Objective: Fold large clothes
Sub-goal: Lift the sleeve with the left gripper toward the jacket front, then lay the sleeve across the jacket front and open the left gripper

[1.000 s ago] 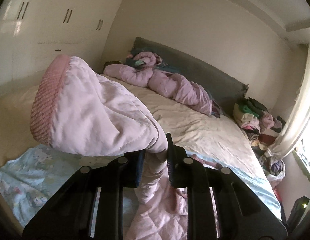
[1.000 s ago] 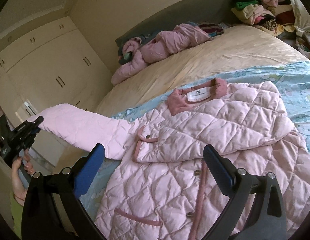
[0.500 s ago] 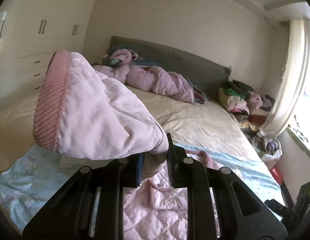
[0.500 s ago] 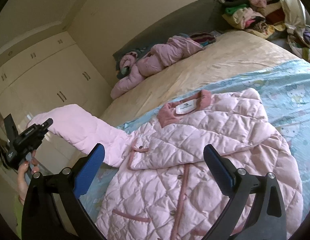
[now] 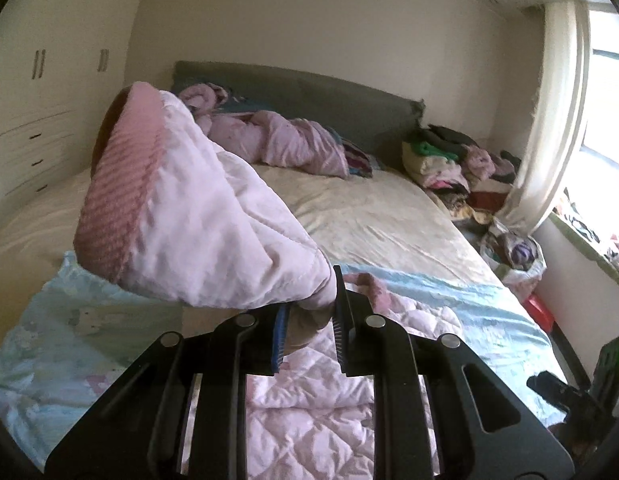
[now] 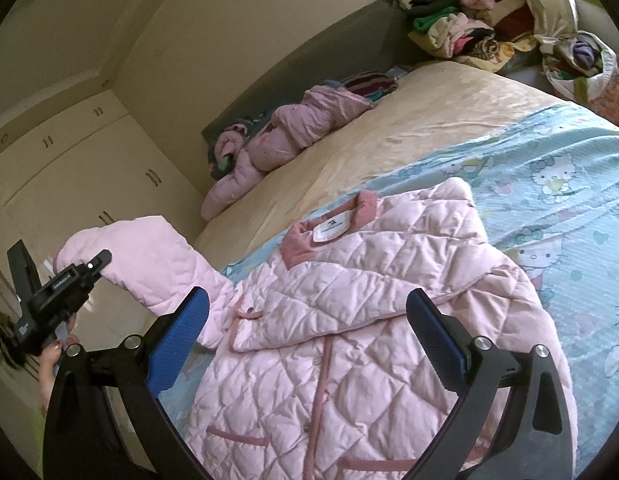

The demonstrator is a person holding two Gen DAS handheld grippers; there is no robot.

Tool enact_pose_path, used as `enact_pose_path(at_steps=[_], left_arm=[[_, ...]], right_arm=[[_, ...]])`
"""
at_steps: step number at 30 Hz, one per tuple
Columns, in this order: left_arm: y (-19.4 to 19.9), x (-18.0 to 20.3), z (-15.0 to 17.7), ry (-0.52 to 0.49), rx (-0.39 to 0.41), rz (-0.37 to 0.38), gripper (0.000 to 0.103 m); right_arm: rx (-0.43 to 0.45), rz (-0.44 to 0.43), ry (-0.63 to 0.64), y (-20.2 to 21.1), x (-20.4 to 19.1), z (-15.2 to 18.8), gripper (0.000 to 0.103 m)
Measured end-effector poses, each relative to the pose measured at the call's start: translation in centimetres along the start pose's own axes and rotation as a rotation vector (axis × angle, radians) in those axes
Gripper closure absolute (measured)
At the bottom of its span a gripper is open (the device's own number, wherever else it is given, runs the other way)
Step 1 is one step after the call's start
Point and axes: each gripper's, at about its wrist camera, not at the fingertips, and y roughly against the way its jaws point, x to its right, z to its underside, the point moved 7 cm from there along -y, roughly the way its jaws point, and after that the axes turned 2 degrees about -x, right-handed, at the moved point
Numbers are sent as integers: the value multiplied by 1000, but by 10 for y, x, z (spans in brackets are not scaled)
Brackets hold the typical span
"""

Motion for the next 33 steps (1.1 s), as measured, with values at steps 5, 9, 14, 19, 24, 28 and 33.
enact_pose_path(at_steps=[5,9,14,19,24,28,33], left_arm=[[-15,22,13,-39,-33,35,91],[-28,38,27,-76,-65,61,91],[-45,56,46,-121,-109,98,91],[-67,68,71,-172,-175,128,91],[-92,82,103,-219,-247,150,91],[-105,91,128,-253,-291,170,89],[-120,99,163,-292,-341,173,88]], right_arm=[[12,19,-22,6,15,-4,5],[17,34,-35,8,26,-5,5],[17,54,-48,10,40,-6,5],[14,76,-58,11,51,-6,5],[15,94,-71,12,59,-7,5],[18,104,-73,13,61,-10,5],[20,113,-64,14,57,-17,5]])
